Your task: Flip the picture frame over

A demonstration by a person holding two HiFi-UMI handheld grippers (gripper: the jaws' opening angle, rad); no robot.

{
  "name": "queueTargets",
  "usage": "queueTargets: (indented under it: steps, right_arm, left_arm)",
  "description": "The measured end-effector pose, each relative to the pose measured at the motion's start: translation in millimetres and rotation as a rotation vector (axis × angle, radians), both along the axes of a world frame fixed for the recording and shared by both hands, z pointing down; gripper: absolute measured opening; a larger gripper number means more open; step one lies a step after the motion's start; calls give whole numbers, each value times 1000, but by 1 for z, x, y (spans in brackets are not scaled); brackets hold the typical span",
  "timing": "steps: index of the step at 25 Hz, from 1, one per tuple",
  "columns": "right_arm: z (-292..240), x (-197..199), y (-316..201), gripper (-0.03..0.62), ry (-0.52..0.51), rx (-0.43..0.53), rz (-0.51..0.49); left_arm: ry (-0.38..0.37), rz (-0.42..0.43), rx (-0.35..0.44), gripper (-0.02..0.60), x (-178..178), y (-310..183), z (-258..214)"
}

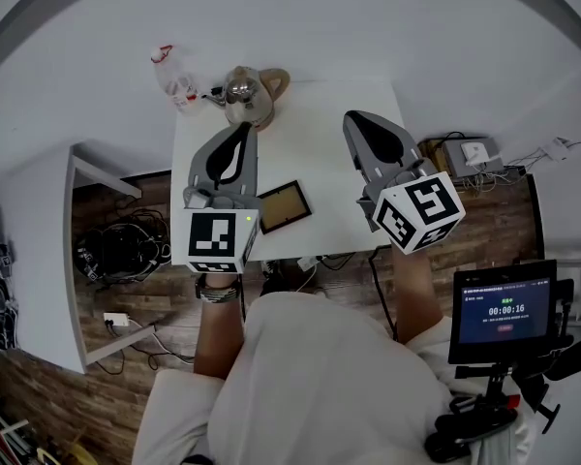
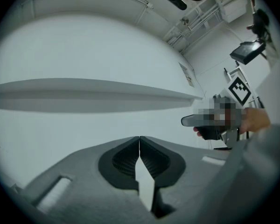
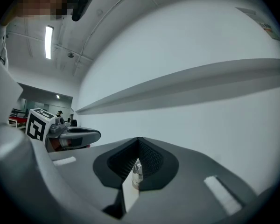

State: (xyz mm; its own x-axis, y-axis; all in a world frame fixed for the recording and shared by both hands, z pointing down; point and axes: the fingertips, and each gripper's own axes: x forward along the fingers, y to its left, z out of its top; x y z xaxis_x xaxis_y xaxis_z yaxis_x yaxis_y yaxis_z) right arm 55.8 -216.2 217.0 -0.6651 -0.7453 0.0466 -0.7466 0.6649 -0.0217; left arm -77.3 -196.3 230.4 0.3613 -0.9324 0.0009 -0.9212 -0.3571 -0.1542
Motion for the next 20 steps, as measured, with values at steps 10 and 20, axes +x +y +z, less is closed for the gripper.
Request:
queueTargets:
  steps: [10,20]
  right_arm:
    - [6,2,1,2,14,-16,-5]
    - [17,1,1,2,4,-50,-23]
  left_arm:
    - [6,-6,-45,3,2,-2,19]
    - [5,-13,-68,3,1,-1,28]
